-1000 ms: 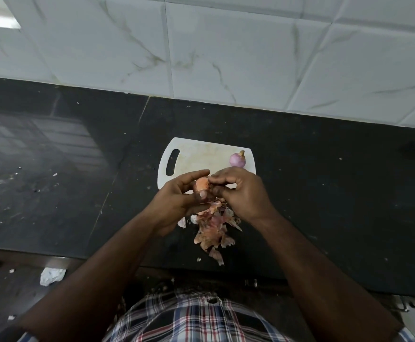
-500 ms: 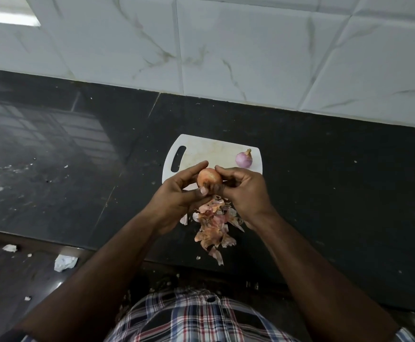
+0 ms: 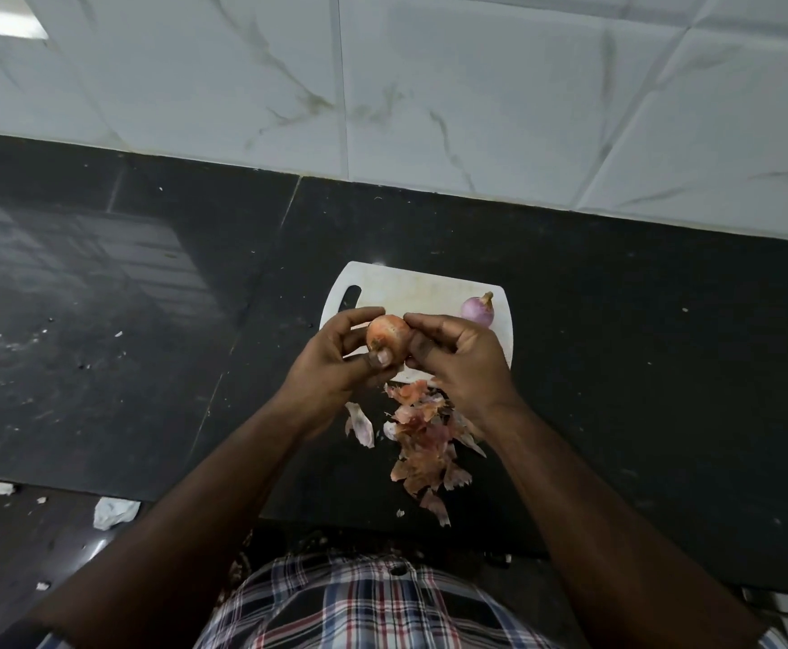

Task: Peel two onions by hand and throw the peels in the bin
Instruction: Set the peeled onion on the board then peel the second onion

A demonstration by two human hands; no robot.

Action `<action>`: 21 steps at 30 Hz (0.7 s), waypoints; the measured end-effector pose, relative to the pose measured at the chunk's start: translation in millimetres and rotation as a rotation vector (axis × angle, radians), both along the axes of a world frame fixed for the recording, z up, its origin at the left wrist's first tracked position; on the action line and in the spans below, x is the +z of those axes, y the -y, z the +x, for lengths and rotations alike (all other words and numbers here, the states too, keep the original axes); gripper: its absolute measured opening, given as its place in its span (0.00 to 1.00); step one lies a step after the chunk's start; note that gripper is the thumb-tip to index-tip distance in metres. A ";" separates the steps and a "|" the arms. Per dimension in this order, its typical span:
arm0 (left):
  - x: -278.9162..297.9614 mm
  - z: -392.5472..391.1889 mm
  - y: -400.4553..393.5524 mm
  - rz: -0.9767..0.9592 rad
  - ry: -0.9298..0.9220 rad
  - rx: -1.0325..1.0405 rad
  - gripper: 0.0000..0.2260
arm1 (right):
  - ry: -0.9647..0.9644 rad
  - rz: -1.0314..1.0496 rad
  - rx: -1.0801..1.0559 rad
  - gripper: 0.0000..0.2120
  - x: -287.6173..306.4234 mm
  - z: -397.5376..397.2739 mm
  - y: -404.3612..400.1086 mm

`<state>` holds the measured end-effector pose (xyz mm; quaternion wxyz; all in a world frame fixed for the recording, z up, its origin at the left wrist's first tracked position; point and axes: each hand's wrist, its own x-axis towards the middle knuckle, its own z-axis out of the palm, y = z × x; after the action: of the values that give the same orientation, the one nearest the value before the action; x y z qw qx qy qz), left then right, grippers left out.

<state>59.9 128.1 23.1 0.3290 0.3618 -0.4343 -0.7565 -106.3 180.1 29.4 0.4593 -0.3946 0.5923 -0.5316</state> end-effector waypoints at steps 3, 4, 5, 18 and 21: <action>1.5 4.8 5.4 0.018 -0.025 -0.020 0.26 | -0.117 -0.019 -0.028 0.12 1.1 2.5 4.3; 1.9 6.7 7.0 0.017 -0.047 -0.037 0.25 | -0.103 -0.021 -0.049 0.11 2.3 3.3 6.0; 2.2 8.4 8.3 0.020 -0.069 -0.055 0.25 | -0.079 -0.019 -0.060 0.09 2.9 3.9 7.6; -5.1 17.5 5.7 0.232 -0.261 -0.184 0.22 | -0.401 0.163 -0.095 0.09 -16.8 -12.4 -5.9; -5.9 17.1 2.6 0.335 -0.251 -0.175 0.22 | -0.556 0.245 -0.008 0.09 -25.1 -18.6 -16.8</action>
<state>77.0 125.5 17.2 0.2489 0.2750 -0.2881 -0.8829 -124.9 196.9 4.4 0.3217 -0.4644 0.7566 -0.3293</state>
